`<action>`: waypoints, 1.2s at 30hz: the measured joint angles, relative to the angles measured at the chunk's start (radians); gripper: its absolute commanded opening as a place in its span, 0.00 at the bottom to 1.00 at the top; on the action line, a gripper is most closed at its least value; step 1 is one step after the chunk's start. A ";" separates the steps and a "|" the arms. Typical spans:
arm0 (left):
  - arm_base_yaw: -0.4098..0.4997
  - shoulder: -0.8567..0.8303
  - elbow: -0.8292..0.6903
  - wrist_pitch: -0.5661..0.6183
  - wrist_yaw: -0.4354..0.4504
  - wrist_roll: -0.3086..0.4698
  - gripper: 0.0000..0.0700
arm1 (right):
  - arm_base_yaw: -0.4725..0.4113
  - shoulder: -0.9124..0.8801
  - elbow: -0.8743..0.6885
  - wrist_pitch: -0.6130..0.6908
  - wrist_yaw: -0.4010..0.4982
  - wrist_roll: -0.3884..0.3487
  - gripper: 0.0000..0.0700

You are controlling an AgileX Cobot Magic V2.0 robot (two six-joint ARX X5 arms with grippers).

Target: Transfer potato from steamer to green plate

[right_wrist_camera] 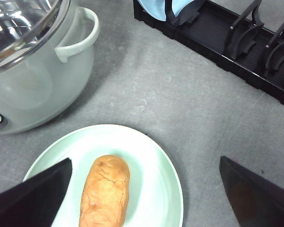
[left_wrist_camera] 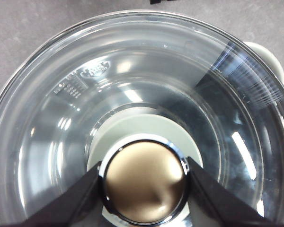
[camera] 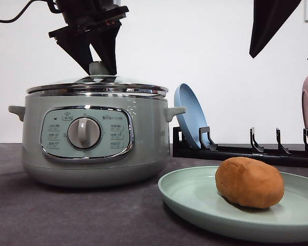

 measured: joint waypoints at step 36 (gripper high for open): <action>-0.004 0.018 0.000 -0.011 -0.022 0.002 0.81 | 0.000 0.000 0.000 0.000 0.000 -0.011 0.90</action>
